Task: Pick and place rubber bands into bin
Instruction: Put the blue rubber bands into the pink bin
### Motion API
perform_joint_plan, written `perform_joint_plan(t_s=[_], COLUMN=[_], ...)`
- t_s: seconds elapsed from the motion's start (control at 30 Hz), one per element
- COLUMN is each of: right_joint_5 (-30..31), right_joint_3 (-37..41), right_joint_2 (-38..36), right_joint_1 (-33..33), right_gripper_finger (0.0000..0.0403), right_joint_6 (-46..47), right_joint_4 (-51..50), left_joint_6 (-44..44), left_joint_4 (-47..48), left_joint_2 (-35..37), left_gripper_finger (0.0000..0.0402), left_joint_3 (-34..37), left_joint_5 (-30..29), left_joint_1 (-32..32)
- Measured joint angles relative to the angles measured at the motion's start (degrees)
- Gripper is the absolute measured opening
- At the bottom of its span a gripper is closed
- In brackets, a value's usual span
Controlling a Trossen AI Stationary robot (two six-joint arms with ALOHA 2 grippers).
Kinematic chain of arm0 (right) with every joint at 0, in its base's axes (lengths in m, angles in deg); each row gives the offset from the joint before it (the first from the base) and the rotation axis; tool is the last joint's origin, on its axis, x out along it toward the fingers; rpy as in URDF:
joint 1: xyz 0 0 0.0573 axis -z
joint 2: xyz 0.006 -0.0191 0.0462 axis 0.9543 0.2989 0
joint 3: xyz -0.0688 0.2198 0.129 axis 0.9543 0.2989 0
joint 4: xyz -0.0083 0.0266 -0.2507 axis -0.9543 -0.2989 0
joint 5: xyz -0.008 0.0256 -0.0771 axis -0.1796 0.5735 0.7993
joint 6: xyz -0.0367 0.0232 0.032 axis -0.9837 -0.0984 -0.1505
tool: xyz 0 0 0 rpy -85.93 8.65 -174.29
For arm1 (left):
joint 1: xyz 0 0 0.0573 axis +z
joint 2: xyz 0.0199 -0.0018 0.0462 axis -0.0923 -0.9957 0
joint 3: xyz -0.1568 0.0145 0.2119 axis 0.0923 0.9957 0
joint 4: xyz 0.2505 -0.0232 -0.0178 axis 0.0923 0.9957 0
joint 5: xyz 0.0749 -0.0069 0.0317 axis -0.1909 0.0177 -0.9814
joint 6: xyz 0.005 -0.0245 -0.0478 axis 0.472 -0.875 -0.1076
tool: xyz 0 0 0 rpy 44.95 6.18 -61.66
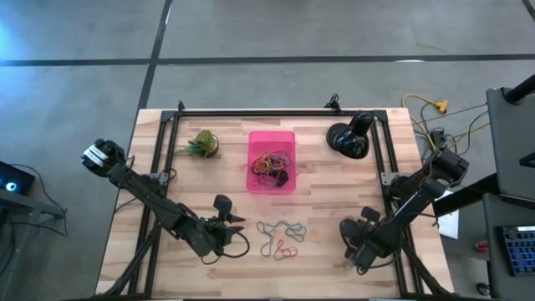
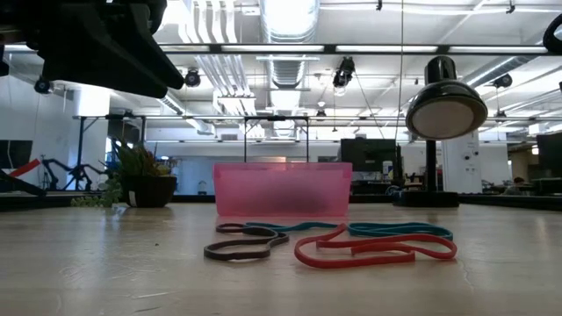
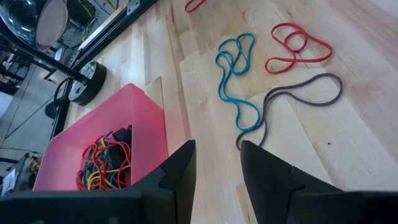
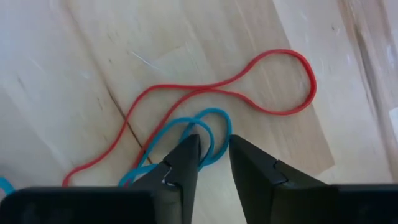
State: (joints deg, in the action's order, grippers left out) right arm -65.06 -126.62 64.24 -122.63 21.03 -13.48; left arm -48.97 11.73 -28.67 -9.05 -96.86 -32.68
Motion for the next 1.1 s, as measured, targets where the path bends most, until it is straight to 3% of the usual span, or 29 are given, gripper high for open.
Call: perform_joint_plan(t_s=[0.3,0.67,1.1], right_joint_5=[0.48,4.9,24.53], right_joint_3=[0.21,-0.71,-14.76], right_joint_2=[-0.16,0.07,0.08], right_joint_1=[0.02,-0.02,0.07], right_gripper_finger=[0.0014,0.0009,0.0008], right_joint_6=[-5.47,-9.51,-29.55], right_joint_4=[3.79,4.36,0.28], left_joint_6=[0.01,0.03,0.03], left_joint_4=[0.02,0.0,-0.02], left_joint_2=[0.0,0.0,0.0], left_gripper_finger=[0.0111,0.0111,0.0111], left_joint_3=[0.0,-0.04,-0.04], left_joint_5=[0.0,0.02,0.0], left_joint_1=[0.0,0.0,0.02])
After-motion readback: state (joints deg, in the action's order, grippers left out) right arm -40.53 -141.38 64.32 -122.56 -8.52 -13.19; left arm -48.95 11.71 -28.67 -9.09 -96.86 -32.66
